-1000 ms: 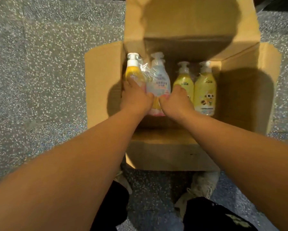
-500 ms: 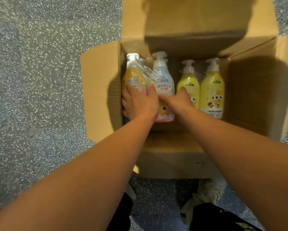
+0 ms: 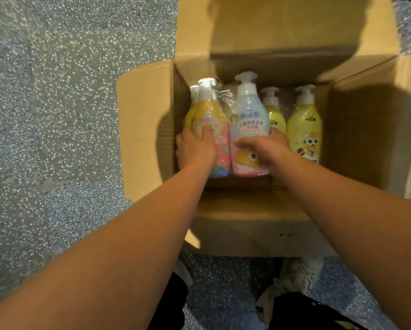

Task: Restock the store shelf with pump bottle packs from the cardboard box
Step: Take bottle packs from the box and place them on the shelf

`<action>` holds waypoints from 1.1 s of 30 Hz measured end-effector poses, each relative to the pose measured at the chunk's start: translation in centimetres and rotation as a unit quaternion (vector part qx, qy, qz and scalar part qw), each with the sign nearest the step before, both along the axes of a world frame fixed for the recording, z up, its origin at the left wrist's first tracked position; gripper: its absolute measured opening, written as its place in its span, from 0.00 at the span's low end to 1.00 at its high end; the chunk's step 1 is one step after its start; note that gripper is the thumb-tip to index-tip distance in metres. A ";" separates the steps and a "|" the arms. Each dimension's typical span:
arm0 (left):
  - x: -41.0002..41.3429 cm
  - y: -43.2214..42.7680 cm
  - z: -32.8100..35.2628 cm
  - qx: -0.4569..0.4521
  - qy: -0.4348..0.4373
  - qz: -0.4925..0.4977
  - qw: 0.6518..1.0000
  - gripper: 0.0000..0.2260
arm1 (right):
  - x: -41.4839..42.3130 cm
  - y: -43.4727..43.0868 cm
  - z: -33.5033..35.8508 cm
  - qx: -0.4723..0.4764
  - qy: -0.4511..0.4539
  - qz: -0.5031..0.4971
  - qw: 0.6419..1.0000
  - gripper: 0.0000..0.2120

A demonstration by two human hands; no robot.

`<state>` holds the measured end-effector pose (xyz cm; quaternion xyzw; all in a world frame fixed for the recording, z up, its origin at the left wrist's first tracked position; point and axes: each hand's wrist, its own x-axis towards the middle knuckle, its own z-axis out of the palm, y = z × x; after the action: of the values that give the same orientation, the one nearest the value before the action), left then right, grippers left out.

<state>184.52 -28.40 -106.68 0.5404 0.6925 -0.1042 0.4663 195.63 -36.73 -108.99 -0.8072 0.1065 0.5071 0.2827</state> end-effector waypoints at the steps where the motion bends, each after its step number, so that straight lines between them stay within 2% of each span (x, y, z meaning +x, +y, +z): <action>1: 0.1 0.1 -0.4 -0.028 -0.009 0.019 0.999 0.28 | 0.2 -0.5 -0.3 0.004 0.016 -0.021 1.000 0.30; 7: 0.8 0.2 -1.6 -0.099 -0.032 0.091 0.990 0.37 | 0.5 -1.9 -1.4 0.057 0.061 -0.069 0.994 0.27; 9: 1.1 0.0 -1.9 -0.101 -0.033 0.118 0.987 0.43 | 0.6 -1.6 -1.3 0.081 0.069 -0.098 0.990 0.28; 12: 0.9 -0.3 -2.4 -0.088 -0.047 0.142 0.985 0.54 | 0.4 -1.6 -0.7 0.098 0.031 -0.109 0.989 0.28; 16: 0.7 -0.7 -0.2 -0.082 -0.069 0.138 0.985 0.57 | 0.4 -2.4 2.4 0.117 0.026 -0.126 0.985 0.26; 18: 1.0 -0.8 3.4 -0.088 -0.089 0.131 0.983 0.54 | 0.5 -2.9 5.2 0.120 0.036 -0.131 0.983 0.22; 22: 1.8 -1.2 11.8 -0.073 -0.143 0.106 0.981 0.32 | 1.5 -3.4 13.0 0.144 0.023 -0.126 0.981 0.16; 24: 2.2 -1.4 16.1 -0.044 -0.153 0.108 0.981 0.29 | 2.4 -3.2 17.7 0.155 0.012 -0.114 0.981 0.16; 29: 4.4 -1.2 29.3 -0.002 -0.213 0.135 0.968 0.30 | 5.0 -1.9 30.5 0.217 -0.019 -0.094 0.972 0.34; 30: 4.7 -1.1 32.0 0.006 -0.226 0.140 0.964 0.28 | 5.4 -1.6 33.1 0.229 -0.025 -0.090 0.969 0.35; 33: 5.6 -0.9 39.7 0.022 -0.283 0.160 0.945 0.28 | 6.3 -1.1 40.9 0.261 -0.061 -0.072 0.961 0.27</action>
<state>190.08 -29.26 -66.93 0.4396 0.6116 0.1445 0.6418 201.90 -37.79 -68.12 -0.7247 0.0110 0.4455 0.5255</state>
